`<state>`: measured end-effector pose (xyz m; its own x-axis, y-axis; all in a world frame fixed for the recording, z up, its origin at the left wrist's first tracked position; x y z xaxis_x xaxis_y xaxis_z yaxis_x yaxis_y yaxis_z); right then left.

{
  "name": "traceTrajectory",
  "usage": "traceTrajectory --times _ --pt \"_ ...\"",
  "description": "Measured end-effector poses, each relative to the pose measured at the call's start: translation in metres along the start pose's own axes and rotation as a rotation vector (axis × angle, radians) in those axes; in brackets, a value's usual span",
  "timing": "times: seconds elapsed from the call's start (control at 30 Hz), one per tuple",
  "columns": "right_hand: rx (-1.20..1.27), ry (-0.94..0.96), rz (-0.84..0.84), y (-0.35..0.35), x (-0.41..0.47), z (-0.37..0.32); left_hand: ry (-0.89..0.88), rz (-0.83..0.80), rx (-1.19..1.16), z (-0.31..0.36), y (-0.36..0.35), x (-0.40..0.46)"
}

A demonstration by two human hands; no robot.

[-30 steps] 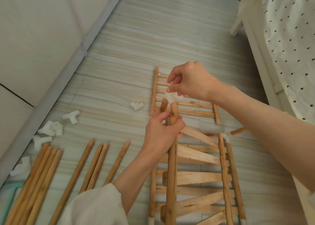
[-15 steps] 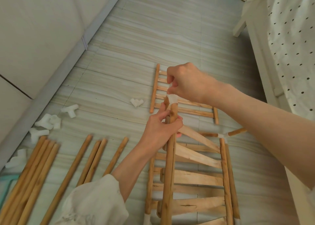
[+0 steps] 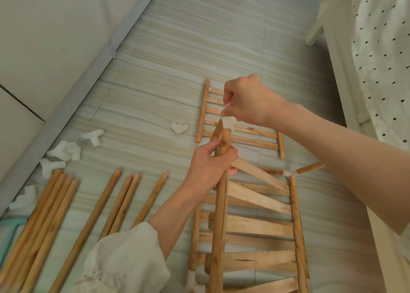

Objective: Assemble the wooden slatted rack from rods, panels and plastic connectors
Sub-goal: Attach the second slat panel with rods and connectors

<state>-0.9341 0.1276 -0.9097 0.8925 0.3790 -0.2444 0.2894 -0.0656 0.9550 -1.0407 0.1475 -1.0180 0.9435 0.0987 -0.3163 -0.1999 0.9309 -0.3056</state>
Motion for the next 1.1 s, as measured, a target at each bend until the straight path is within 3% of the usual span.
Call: traceTrajectory --times 0.47,0.77,1.0,1.1 --pt "0.016 -0.144 -0.033 -0.001 0.003 0.003 0.019 0.015 0.036 -0.007 0.005 0.004" --pt "0.109 -0.12 -0.029 -0.001 0.001 0.002 0.003 0.056 -0.025 0.0 0.007 0.007" --pt "0.154 -0.016 0.256 0.012 -0.009 0.006 -0.098 0.033 0.02 0.01 0.007 0.009" --pt "0.364 -0.04 0.403 0.019 -0.016 0.022 -0.123 0.024 0.054 0.011 0.007 0.01"
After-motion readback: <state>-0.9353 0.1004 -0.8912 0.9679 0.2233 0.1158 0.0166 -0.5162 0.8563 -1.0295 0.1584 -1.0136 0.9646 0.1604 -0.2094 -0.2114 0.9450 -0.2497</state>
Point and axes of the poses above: each hand's wrist, its own x-axis towards the middle knuckle, its own y-axis out of the back of the hand, z = x × y, the point moved 10 cm from there along x, towards the middle knuckle, and after that the axes turned 10 degrees about -y, right-handed, at the moved point
